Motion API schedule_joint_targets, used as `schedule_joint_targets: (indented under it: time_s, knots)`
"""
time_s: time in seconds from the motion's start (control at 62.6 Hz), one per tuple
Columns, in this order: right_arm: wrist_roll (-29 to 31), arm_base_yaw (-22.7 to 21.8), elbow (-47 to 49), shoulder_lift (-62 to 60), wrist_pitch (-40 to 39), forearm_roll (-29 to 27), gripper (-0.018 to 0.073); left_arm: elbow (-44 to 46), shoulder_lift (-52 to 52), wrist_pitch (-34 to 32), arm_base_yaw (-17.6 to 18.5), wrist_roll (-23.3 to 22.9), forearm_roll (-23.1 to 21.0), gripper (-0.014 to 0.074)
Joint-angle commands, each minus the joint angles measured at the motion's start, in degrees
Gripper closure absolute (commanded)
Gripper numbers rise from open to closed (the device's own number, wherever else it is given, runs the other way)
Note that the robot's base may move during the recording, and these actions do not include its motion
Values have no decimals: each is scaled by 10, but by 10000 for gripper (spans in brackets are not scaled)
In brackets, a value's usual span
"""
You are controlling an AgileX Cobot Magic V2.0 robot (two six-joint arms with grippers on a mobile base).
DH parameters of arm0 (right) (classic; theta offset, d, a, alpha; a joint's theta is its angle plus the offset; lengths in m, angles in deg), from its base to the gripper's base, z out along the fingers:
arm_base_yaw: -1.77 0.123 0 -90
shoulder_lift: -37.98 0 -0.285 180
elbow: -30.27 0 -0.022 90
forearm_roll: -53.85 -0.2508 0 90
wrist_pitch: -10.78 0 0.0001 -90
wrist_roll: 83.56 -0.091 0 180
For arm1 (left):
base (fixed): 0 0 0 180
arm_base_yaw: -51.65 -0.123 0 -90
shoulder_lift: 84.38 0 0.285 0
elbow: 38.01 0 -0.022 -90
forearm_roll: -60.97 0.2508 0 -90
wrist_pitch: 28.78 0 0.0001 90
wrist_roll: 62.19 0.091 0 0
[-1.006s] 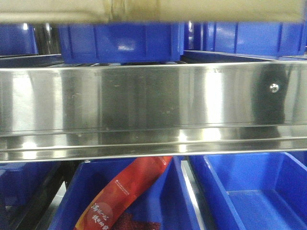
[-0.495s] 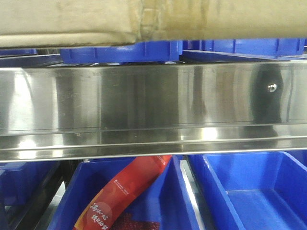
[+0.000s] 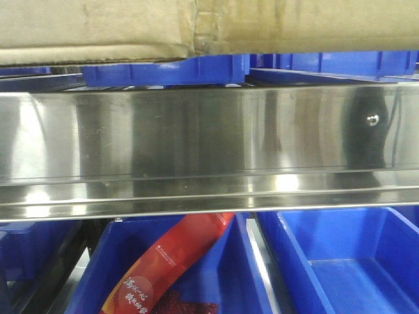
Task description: Grab carton from right shelf to conveyor
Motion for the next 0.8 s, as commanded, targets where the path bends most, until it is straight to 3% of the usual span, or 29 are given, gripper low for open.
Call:
schedule_joint_targets:
  time_s: [0.0,0.782]
  knots:
    - [17,4,1,-6,-40,-14,628,4,7,-26,5,4,-21,602]
    - [17,4,1,-6,-40,-14,628,4,7,-26,5,4,-21,602]
